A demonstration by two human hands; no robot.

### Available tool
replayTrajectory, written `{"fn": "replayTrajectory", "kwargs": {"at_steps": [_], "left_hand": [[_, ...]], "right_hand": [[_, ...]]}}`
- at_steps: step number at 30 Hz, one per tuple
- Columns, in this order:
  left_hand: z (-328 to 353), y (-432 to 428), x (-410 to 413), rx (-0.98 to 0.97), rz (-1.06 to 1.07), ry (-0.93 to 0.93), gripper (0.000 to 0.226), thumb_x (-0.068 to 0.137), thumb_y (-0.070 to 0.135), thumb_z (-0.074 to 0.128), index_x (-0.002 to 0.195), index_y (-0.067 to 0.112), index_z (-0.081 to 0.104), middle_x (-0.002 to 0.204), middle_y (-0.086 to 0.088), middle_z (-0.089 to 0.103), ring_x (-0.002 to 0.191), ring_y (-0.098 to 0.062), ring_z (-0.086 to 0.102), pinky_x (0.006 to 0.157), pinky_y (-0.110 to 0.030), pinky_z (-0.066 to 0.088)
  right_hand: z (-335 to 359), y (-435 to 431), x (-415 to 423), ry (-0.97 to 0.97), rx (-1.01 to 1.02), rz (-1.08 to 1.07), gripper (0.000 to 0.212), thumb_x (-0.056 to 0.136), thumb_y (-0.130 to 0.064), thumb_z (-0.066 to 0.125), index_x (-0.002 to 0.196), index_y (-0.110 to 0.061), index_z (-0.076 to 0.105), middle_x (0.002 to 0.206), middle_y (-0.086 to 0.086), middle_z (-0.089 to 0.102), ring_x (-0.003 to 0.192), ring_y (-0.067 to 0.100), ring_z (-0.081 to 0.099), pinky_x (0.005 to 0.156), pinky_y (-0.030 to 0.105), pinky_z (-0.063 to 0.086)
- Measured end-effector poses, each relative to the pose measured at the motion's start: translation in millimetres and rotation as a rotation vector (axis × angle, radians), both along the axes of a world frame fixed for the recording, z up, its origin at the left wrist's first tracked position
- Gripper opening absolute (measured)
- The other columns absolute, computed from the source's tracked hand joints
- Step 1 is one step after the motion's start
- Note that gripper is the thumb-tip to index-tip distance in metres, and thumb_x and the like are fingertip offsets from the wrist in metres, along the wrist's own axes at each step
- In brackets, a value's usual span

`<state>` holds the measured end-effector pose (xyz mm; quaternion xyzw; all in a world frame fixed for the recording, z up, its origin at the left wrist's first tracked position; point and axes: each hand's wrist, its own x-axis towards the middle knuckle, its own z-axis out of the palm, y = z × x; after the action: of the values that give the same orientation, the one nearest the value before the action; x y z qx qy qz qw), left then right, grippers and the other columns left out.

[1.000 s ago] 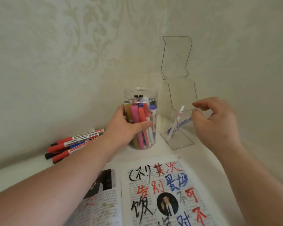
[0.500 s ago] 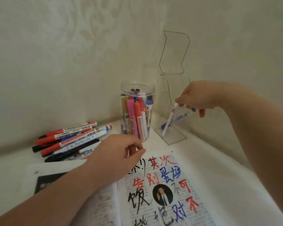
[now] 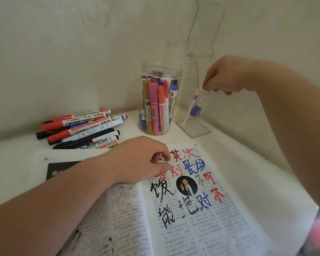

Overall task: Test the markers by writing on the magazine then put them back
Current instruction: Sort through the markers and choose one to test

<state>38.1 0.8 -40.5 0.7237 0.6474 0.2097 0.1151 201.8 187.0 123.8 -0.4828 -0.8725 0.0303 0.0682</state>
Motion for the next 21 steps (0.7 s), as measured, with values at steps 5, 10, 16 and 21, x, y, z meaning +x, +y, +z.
{"fn": "replayTrajectory", "kwargs": {"at_steps": [5, 10, 16, 21], "left_hand": [[-8.9, -0.8, 6.4, 0.065, 0.012, 0.110, 0.026, 0.097, 0.058, 0.050, 0.116, 0.043, 0.060, 0.072, 0.020, 0.051, 0.074, 0.004, 0.049, 0.065, -0.020, 0.036], [-3.4, 5.7, 10.2, 0.015, -0.013, 0.177, 0.025, 0.103, 0.049, 0.045, 0.121, 0.040, 0.059, 0.090, 0.026, 0.058, 0.083, 0.002, 0.049, 0.071, -0.019, 0.037], [11.6, 6.5, 11.6, -0.090, -0.020, 0.280, 0.027, 0.102, 0.046, 0.051, 0.124, 0.034, 0.060, 0.109, 0.014, 0.065, 0.099, -0.006, 0.058, 0.088, -0.024, 0.046], [35.4, -3.0, 5.1, -0.052, 0.109, -0.206, 0.054, 0.082, 0.054, 0.076, 0.128, 0.036, 0.053, 0.104, 0.015, 0.068, 0.096, 0.000, 0.066, 0.087, -0.025, 0.052]], "right_hand": [[-0.6, -16.6, 30.1, 0.316, 0.184, 0.072, 0.012, 0.093, -0.020, 0.066, 0.095, -0.029, 0.074, 0.073, -0.007, 0.055, 0.061, 0.010, 0.050, 0.054, 0.022, 0.036], [-13.0, -19.9, 59.0, 0.615, 0.340, 0.125, 0.015, 0.089, -0.026, 0.067, 0.100, -0.023, 0.075, 0.072, -0.001, 0.055, 0.056, 0.014, 0.046, 0.051, 0.023, 0.039], [-31.2, -42.7, 78.3, 1.189, 0.176, 0.253, 0.001, 0.081, -0.027, 0.071, 0.082, -0.026, 0.071, 0.063, 0.007, 0.054, 0.051, 0.024, 0.046, 0.049, 0.030, 0.034], [-73.0, -65.5, 73.1, 1.374, -0.393, 0.396, 0.008, 0.082, -0.007, 0.070, 0.076, -0.010, 0.066, 0.044, -0.002, 0.040, 0.037, 0.015, 0.029, 0.043, 0.019, 0.022]]}}
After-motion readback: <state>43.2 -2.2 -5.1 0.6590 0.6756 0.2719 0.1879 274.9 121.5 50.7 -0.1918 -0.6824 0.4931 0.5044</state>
